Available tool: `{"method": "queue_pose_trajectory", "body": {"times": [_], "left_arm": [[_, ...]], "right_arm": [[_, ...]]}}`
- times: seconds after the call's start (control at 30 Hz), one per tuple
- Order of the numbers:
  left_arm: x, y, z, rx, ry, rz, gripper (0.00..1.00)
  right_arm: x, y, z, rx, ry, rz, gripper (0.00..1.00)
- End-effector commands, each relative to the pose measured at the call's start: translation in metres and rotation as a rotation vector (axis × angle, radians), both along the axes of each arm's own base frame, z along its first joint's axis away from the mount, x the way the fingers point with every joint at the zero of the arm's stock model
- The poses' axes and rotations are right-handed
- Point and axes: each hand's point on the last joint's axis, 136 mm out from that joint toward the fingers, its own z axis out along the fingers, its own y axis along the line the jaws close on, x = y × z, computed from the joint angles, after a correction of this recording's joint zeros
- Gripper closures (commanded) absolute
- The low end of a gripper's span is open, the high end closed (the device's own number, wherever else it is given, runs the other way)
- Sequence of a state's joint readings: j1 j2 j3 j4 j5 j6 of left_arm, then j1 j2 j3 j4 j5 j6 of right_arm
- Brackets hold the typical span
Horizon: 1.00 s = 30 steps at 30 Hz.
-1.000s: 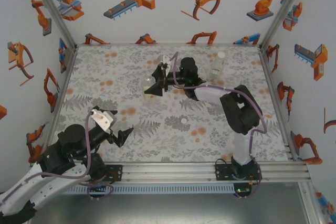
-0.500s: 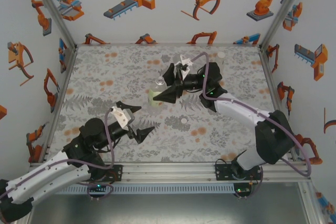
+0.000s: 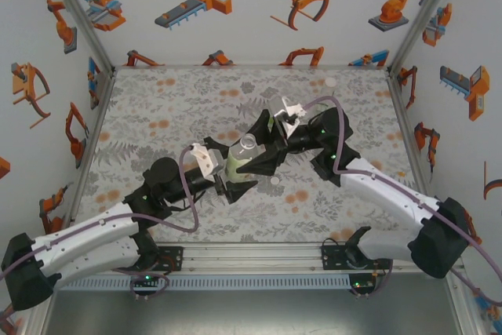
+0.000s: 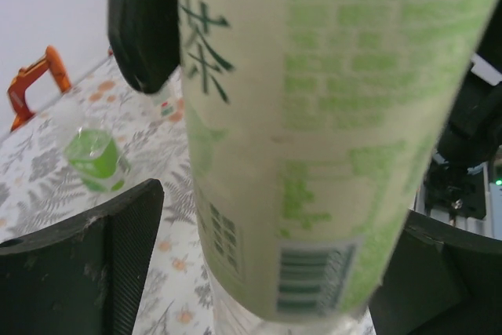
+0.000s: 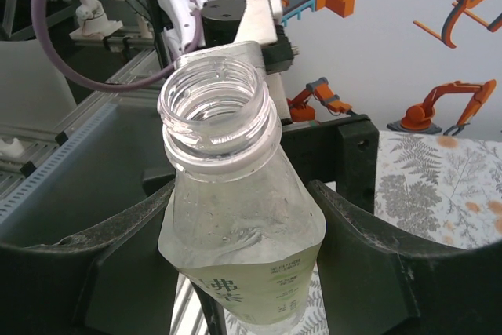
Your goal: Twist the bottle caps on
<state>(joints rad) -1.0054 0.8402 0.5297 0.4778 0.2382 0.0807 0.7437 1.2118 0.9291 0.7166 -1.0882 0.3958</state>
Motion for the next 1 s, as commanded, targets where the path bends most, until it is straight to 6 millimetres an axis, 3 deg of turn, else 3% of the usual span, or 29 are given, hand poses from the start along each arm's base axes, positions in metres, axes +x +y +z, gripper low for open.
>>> {"method": "queue_pose_trajectory", "body": {"times": [0.0, 0.47, 0.53, 0.6, 0.7, 0.8, 0.97], "left_arm": [[-0.015, -0.004, 0.044, -0.140, -0.062, -0.099, 0.19], [-0.020, -0.012, 0.040, -0.122, -0.065, -0.149, 0.53], [-0.019, -0.011, 0.036, -0.105, -0.060, -0.142, 0.55], [-0.018, -0.010, 0.030, -0.077, -0.051, -0.132, 0.55], [-0.012, -0.007, 0.019, -0.015, -0.028, -0.087, 0.57], [-0.003, -0.001, 0.006, 0.065, -0.001, -0.018, 0.58], [0.016, 0.019, -0.017, 0.163, 0.054, 0.133, 0.58]], "right_arm": [[-0.006, -0.002, -0.005, -0.040, -0.022, -0.043, 0.73], [-0.004, -0.008, -0.013, -0.110, -0.039, -0.173, 0.73], [-0.002, -0.010, -0.012, -0.115, -0.033, -0.196, 0.67], [0.002, -0.012, -0.010, -0.123, -0.026, -0.233, 0.49], [0.010, -0.020, -0.008, -0.151, -0.025, -0.330, 0.33], [0.014, -0.031, -0.011, -0.189, -0.048, -0.407, 0.25], [0.023, -0.046, -0.017, -0.239, -0.037, -0.525, 0.22]]}}
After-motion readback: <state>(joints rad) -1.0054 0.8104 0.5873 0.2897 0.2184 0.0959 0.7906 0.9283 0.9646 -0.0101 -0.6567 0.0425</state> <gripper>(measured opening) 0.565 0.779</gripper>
